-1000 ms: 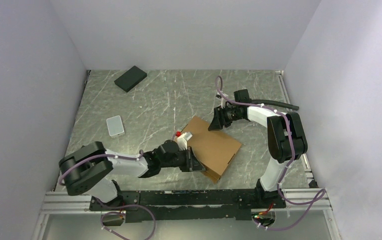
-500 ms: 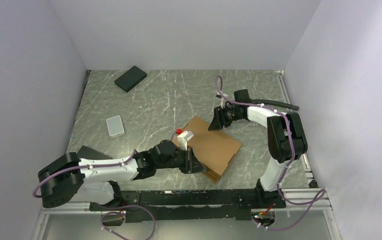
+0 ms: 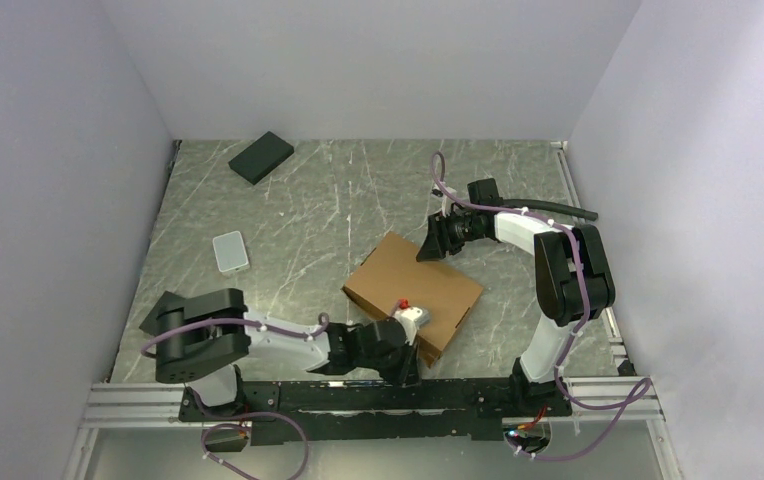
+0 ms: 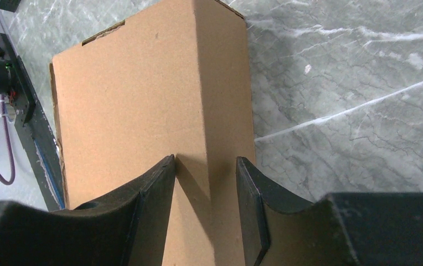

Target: Fold the paper box

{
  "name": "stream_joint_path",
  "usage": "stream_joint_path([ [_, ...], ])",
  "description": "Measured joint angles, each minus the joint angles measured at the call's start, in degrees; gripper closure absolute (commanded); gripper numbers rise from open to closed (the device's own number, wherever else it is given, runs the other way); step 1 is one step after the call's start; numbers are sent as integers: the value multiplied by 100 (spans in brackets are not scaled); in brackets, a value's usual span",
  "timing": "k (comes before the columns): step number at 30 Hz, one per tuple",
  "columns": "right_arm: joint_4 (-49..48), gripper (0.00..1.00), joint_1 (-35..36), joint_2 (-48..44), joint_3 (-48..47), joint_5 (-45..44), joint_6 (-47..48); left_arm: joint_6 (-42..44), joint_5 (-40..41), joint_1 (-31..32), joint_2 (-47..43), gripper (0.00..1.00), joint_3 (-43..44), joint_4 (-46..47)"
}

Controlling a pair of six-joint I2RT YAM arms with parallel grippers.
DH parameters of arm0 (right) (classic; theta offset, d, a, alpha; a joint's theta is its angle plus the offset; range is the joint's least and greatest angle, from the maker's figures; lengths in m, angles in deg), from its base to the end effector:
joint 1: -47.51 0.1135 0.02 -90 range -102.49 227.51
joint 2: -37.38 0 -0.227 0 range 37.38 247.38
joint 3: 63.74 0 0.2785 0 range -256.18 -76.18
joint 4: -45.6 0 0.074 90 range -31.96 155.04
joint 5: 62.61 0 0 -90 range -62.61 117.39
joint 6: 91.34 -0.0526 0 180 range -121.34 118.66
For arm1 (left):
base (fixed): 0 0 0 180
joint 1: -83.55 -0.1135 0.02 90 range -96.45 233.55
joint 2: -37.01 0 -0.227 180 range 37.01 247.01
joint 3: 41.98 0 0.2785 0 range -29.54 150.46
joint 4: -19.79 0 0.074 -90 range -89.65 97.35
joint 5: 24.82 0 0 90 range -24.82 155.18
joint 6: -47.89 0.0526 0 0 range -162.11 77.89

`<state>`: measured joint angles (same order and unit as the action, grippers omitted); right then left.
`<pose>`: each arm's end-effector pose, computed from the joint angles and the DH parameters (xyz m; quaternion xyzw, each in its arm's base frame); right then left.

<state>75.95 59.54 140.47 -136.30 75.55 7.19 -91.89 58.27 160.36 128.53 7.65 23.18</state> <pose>0.3482 0.1143 0.0978 -0.2586 0.8512 0.4017 0.2173 0.0696 -0.3248 0.0759 0.2356 0.8680 -0.4118 0.1464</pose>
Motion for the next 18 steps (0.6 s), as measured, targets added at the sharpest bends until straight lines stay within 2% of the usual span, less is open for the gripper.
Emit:
stream_joint_path([
  [9, -2, 53, 2, 0, 0, 0, 0, 365, 981, -31, 262, 89, 719, -273],
  [16, -96, 52, 2, 0, 0, -20, 2, 76, 505, -533, 463, 87, 734, 627],
  [18, -129, 48, 2, 0, -7, -33, 11, -42, 269, -667, 634, 87, 780, 916],
])
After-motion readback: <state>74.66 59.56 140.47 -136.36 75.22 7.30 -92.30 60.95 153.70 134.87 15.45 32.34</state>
